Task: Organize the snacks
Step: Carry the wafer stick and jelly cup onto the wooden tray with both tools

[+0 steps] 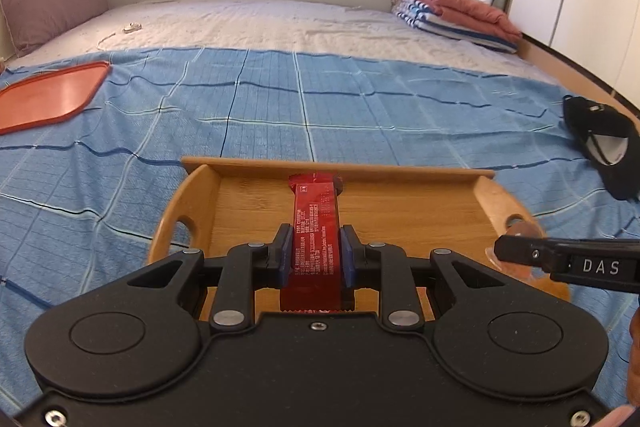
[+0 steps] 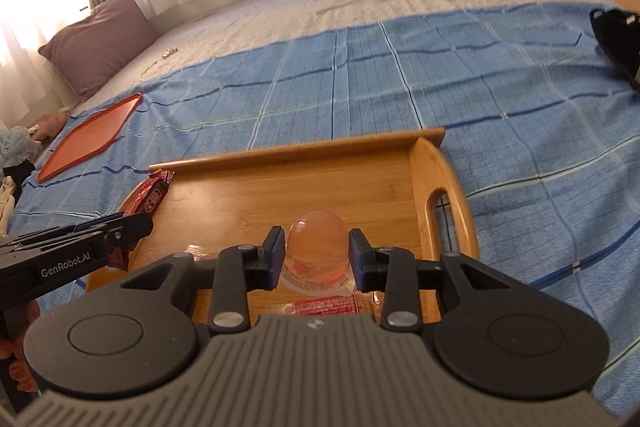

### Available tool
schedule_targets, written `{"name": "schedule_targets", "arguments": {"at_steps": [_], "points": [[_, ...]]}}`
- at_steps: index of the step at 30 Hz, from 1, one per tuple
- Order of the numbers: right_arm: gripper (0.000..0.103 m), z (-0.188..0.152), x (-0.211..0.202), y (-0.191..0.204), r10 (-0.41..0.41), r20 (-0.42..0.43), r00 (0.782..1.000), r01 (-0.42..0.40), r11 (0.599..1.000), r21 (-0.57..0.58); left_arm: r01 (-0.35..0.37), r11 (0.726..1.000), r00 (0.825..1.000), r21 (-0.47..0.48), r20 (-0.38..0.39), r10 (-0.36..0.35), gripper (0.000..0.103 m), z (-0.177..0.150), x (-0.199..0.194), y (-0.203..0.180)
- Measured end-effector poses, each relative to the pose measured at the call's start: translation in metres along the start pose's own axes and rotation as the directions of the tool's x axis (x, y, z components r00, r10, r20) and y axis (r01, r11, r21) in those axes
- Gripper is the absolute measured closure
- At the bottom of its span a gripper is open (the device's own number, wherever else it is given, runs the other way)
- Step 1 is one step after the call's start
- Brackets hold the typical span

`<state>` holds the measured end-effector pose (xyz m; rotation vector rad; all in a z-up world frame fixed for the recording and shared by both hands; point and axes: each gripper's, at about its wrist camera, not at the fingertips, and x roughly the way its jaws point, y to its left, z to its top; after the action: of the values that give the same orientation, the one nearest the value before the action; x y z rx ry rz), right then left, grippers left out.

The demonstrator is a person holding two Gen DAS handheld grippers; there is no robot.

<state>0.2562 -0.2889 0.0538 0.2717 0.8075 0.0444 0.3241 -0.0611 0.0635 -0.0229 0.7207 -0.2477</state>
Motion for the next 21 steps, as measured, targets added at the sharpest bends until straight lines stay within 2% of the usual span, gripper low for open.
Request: {"name": "schedule_targets", "arguments": {"at_steps": [9, 21], "points": [[0.065, -0.002, 0.029, 0.003, -0.027, -0.018, 0.999, 0.026, 0.998, -0.057, -0.03, 0.999, 0.999, 0.013, -0.032, 0.03, 0.079, -0.002, 0.042, -0.004], [0.064, -0.012, 0.045, 0.011, -0.069, -0.023, 0.997, 0.065, 0.986, -0.152, -0.042, 0.999, 0.998, 0.03, -0.049, 0.044, 0.079, -0.014, 0.058, -0.009]]}}
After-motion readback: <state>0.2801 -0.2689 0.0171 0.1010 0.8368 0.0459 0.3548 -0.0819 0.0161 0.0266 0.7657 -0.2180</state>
